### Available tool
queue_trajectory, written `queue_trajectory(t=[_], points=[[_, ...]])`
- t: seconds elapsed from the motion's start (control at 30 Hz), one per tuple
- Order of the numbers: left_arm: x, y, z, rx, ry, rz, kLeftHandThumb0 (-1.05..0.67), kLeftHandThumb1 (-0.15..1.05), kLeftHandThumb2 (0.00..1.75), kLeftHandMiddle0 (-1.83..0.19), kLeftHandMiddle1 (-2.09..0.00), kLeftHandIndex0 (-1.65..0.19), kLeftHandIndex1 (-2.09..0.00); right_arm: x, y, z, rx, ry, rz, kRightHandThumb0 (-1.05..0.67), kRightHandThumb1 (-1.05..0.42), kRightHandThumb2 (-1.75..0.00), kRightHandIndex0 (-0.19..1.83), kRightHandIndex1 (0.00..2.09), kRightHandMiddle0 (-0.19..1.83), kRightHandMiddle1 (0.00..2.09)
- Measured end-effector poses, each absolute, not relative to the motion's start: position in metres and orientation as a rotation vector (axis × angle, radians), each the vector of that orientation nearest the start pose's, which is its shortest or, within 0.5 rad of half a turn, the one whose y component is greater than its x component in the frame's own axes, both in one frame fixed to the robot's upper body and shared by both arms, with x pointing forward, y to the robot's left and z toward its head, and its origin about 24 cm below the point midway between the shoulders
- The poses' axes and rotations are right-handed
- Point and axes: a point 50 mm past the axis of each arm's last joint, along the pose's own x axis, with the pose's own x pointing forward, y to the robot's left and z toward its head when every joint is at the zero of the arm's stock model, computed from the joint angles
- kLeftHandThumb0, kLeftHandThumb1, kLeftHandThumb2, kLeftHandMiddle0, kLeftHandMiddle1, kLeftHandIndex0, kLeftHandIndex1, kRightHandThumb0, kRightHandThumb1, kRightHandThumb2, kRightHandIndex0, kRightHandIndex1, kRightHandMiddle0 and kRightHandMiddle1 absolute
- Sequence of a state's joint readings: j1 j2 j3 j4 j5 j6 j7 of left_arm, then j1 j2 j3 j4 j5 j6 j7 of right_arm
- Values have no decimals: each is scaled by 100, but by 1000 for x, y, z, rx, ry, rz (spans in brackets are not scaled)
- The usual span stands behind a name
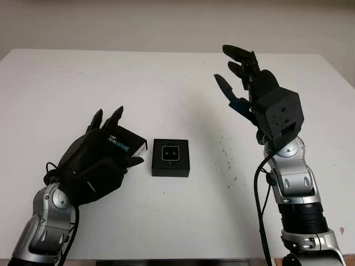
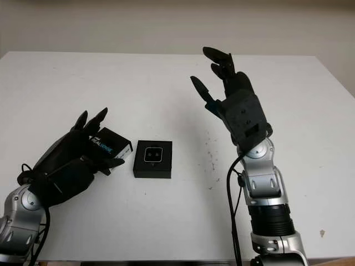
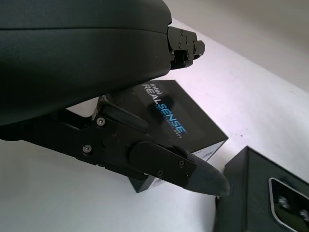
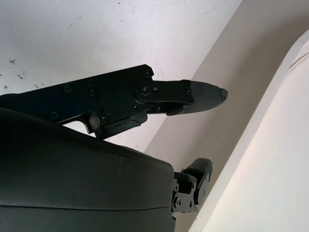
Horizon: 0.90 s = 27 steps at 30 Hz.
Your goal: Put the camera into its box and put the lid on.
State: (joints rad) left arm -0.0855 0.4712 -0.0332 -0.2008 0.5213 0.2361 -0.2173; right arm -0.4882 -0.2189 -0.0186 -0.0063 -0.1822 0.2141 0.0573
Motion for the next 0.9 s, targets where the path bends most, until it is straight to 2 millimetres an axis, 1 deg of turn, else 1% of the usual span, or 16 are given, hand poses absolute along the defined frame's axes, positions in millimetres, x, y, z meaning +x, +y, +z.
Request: queue_trajectory(t=[0.2, 0.4, 0.67, 0.77, 0.9], points=[[270, 213, 99, 1028, 45, -99, -73, 94, 5, 3, -6, -1, -7, 330, -161, 167, -378, -273, 39, -64, -105, -36, -2, 38, -10, 66], [273, 215, 97, 1103, 51, -87, -61, 91, 4, -2, -7, -8, -8, 330, -160, 167, -361, -270, 52, -63, -105, -37, 1, 36, -11, 66], [276, 214, 93, 1102, 14, -94, -49, 88, 5, -14, -9, -21, -10, 330, -160, 167, -360, -270, 54, -62, -105, -37, 4, 34, -10, 67], [276, 215, 91, 1082, 2, -96, -43, 89, 5, -20, -10, -27, -11, 330, -160, 167, -359, -272, 58, -62, -105, -38, 4, 33, -10, 67], [278, 216, 89, 1037, -20, -103, -33, 93, 7, -38, -18, -38, -14, 330, -159, 167, -358, -272, 64, -61, -105, -38, 5, 32, -11, 67]])
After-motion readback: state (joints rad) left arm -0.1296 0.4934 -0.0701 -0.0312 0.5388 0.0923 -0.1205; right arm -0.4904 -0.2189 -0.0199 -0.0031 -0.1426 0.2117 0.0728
